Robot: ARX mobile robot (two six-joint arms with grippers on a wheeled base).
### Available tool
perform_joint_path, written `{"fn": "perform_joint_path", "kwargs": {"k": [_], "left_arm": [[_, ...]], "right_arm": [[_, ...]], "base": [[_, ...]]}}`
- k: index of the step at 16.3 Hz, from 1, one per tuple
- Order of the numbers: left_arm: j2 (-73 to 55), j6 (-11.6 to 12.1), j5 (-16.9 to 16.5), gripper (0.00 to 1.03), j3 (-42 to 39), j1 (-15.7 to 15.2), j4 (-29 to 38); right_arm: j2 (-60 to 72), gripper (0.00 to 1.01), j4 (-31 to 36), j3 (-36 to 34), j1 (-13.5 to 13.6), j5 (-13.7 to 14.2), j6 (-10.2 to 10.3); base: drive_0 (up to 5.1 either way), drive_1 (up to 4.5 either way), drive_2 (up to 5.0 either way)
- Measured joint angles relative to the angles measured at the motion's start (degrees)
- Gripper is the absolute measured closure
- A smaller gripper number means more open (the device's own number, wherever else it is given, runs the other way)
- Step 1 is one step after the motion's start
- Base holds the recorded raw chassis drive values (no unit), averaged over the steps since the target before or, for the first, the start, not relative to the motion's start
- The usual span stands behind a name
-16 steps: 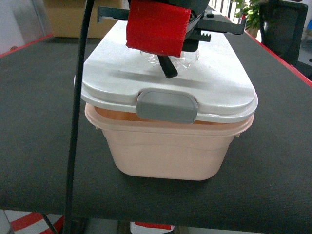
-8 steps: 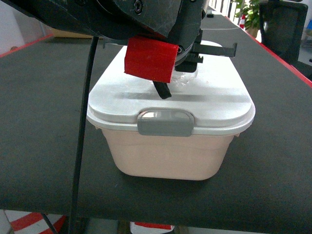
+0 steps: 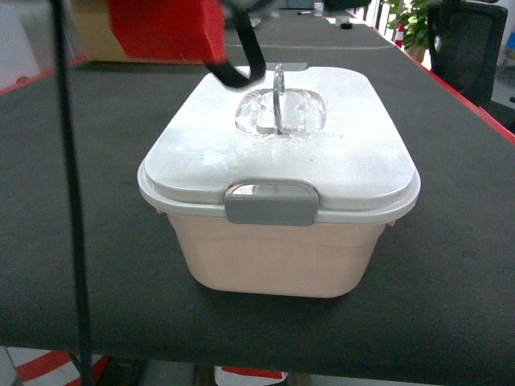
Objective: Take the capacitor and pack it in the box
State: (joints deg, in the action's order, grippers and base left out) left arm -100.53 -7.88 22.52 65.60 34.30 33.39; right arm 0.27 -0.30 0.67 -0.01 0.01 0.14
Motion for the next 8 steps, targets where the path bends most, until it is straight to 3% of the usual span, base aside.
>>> {"fn": "perform_joint_path", "kwargs": {"k": [2, 3, 4, 5, 6, 8], "left_arm": [[6.88, 3.80, -0.96, 0.07, -5.44, -1.36, 9.27], [13.51, 8.68, -2.75, 0.06, -13.77, -4.48, 18.32], [30.58, 17.55, -3.32, 0.05, -37.18, -12.57, 32.13], [37.20, 20.17, -3.30, 0.05, -44.39, -14.25, 32.39], [43.76, 20.48, -3.28, 0.05, -50.69, -16.44, 28.24], [55.49, 17.44, -1.77, 0.05, -56.89, -20.59, 15.45]], "right_arm": [[0.00, 0.03, 0.02, 0.00, 0.00, 0.00, 0.00], [0.00, 0.03, 0.00, 0.00, 0.00, -0.02, 0.00], [0.00, 0.03, 0.00, 0.00, 0.00, 0.00, 0.00], [0.00, 0.03, 0.00, 0.00, 0.00, 0.00, 0.00], [0.00, 0.03, 0.00, 0.00, 0.00, 0.00, 0.00], [0.00, 0.03, 0.00, 0.00, 0.00, 0.00, 0.00]], "base": [[0.0, 0.00, 0.0], [0.0, 0.00, 0.0], [0.0, 0.00, 0.0], [0.0, 0.00, 0.0], [0.0, 0.00, 0.0], [0.0, 0.00, 0.0]]}}
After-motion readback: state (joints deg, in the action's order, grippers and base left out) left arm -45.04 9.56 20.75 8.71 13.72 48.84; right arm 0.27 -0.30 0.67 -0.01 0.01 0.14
